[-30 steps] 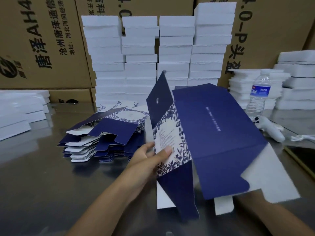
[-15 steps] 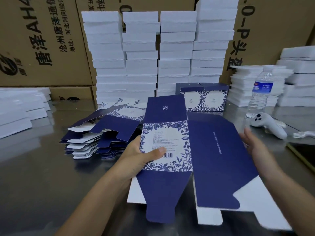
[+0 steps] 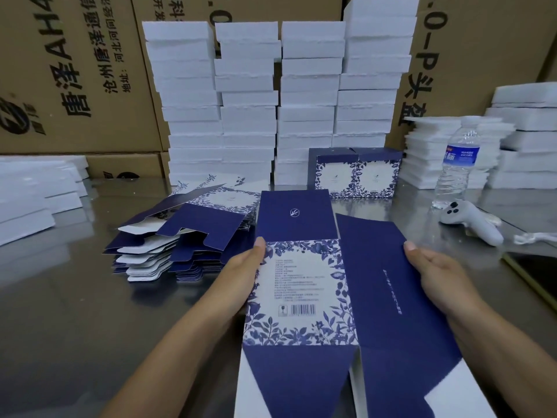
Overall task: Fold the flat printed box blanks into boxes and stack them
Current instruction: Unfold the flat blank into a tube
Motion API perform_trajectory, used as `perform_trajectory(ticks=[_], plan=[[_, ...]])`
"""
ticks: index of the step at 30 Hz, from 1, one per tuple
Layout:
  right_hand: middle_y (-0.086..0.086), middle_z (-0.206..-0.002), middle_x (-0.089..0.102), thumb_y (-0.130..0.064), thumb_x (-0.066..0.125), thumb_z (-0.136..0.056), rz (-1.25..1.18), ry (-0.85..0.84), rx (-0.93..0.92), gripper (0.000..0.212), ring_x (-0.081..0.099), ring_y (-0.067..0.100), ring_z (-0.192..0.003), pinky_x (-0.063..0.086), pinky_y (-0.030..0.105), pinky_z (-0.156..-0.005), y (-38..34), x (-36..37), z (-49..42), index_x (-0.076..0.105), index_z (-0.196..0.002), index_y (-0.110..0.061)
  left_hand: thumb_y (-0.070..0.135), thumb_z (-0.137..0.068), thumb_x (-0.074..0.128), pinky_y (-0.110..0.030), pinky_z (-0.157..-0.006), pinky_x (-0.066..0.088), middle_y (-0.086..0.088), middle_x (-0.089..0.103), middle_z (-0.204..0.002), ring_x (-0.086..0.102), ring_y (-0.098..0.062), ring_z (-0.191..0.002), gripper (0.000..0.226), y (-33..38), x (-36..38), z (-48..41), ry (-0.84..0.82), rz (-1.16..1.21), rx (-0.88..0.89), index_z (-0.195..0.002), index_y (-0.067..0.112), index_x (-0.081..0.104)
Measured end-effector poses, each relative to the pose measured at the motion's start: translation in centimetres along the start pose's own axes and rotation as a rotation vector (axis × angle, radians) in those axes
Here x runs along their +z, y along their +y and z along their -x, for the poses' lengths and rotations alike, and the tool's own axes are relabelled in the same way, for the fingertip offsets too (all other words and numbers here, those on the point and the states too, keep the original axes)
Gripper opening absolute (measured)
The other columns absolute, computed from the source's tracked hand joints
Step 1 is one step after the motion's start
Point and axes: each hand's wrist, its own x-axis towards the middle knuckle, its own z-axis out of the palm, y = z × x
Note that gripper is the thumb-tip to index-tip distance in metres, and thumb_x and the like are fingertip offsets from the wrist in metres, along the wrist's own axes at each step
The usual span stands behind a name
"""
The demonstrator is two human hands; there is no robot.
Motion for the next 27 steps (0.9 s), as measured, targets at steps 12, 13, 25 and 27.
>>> perform_trajectory(ticks=[12,13,25,27], plan=[[-0.001,-0.057,0.069,-0.037,0.052,-0.094,-0.079,-0.049,0.003,0.043,0.062,0.009,-0.046,0.047,0.016,-0.042,-1.0,0.3,0.5,0.069,-0.065,-0.010,0.040,-0.100,0.038,-0.034,-0.068,0.030,-0.008,0.050,-0.082,0.042,-0.022,-0.072,0.034,-0.6,0.0,-0.6,0.304,0.115,0.096,-0.091,0.013,0.056],[0.002,-0.059,0.069,-0.035,0.052,-0.095,-0.066,-0.067,0.007,0.042,0.063,0.013,-0.049,0.049,0.019,-0.047,-0.9,0.4,0.5,0.069,-0.067,-0.007,0.041,-0.100,0.039,-0.034,-0.069,0.032,-0.007,0.052,-0.084,0.045,-0.022,-0.074,0.033,-0.7,-0.2,-0.7,0.309,0.146,0.084,-0.091,0.015,0.057],[0.015,-0.074,0.049,-0.025,0.049,-0.097,0.031,-0.031,-0.062,0.047,0.042,0.025,-0.070,0.033,0.034,-0.065,-1.0,0.1,0.5,0.050,-0.087,0.021,0.055,-0.095,0.037,-0.013,-0.042,0.047,0.010,0.071,-0.067,0.068,-0.011,-0.059,0.056,-0.2,0.5,-0.6,0.276,0.195,0.025,-0.064,0.023,0.071],[0.015,-0.073,0.048,-0.025,0.049,-0.098,0.010,-0.010,-0.071,0.046,0.041,0.025,-0.069,0.033,0.033,-0.064,-0.9,0.2,0.3,0.051,-0.083,0.019,0.051,-0.097,0.037,-0.016,-0.052,0.049,0.009,0.074,-0.072,0.070,-0.011,-0.067,0.052,-0.3,0.7,-0.5,0.243,0.144,0.053,-0.070,0.028,0.075]])
